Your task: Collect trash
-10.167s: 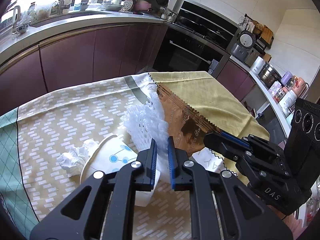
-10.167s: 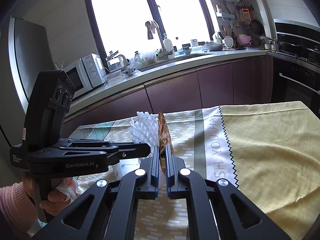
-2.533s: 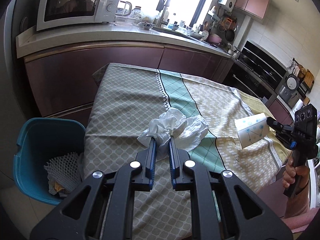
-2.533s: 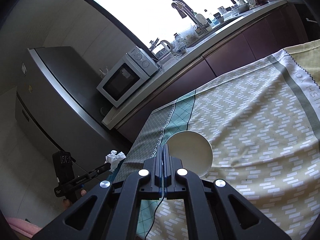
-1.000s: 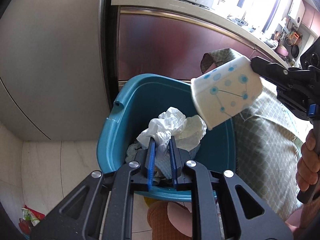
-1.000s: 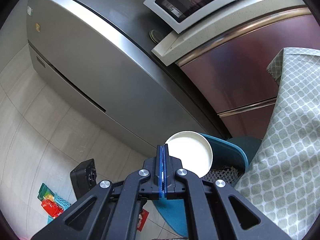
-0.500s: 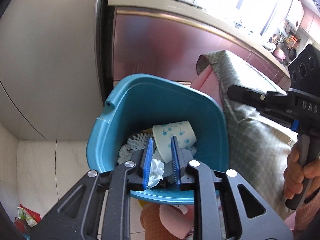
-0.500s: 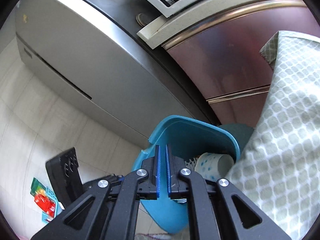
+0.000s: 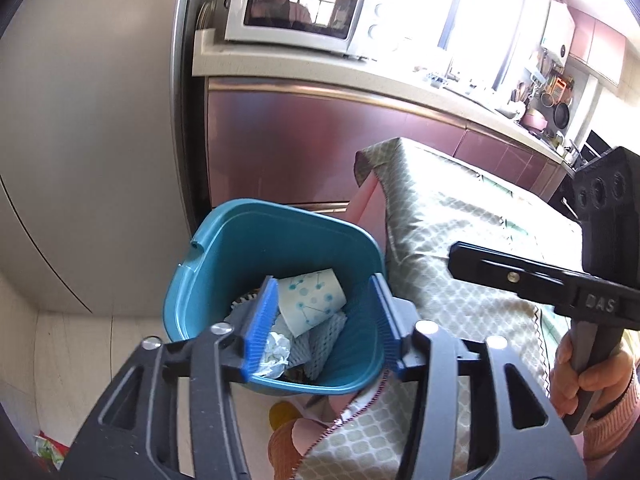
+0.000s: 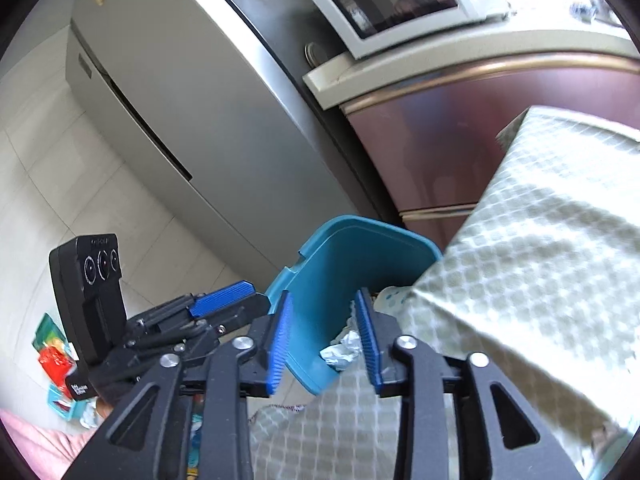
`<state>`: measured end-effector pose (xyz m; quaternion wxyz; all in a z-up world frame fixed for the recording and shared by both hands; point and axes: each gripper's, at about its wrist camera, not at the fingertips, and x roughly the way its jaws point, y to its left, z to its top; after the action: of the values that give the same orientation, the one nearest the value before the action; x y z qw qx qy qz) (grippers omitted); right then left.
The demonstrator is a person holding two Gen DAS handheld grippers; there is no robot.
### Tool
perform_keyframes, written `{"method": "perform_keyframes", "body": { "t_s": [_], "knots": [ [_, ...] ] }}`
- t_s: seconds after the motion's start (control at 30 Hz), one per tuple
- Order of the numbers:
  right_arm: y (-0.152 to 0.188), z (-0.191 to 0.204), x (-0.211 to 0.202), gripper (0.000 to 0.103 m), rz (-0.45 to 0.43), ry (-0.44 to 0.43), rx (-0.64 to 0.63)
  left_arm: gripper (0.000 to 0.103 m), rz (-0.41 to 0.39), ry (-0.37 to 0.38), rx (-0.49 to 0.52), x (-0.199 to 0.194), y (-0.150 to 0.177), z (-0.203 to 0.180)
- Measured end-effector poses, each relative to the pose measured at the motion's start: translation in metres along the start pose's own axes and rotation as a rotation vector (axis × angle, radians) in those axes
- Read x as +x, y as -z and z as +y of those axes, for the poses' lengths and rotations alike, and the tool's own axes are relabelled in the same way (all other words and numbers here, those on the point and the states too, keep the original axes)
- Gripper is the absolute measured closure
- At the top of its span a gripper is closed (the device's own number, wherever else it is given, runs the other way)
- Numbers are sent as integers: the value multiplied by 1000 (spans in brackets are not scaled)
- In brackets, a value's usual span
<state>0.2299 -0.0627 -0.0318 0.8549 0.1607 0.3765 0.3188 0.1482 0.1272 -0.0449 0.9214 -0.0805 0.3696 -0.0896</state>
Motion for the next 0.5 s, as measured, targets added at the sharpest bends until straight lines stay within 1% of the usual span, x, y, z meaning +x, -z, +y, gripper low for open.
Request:
{"method": "perform_keyframes", "body": {
  "t_s": [0.07,0.13,0.17,0.23,0.27,0.3,0.33,0.43,0.47,0.5],
  "knots": [
    [6,3,-12,62,-32,31,-21,51,-9,5,12,-6,3,-7],
    [14,6,-24,55,-58,65,-43,45,-17,17,13,-11,6,-12],
    [18,7,-31,53,-73,80,-51,43,-25,22,16,-13,8,-13],
    [26,10,-45,44,-105,122,-77,33,-46,26,26,-19,11,-20],
    [32,11,-54,43,-120,144,-89,32,-58,24,35,-23,13,-24],
    [36,13,-61,39,-135,165,-97,29,-74,23,43,-27,14,-28],
    [42,13,-71,34,-152,184,-106,24,-87,27,50,-31,16,-32],
    [54,16,-94,24,-221,262,-131,12,-139,37,57,-43,21,-42],
    [59,17,-102,21,-243,285,-135,10,-151,45,60,-47,22,-46],
    [63,18,-110,15,-263,313,-135,7,-165,48,61,-51,24,-49]
  ]
}}
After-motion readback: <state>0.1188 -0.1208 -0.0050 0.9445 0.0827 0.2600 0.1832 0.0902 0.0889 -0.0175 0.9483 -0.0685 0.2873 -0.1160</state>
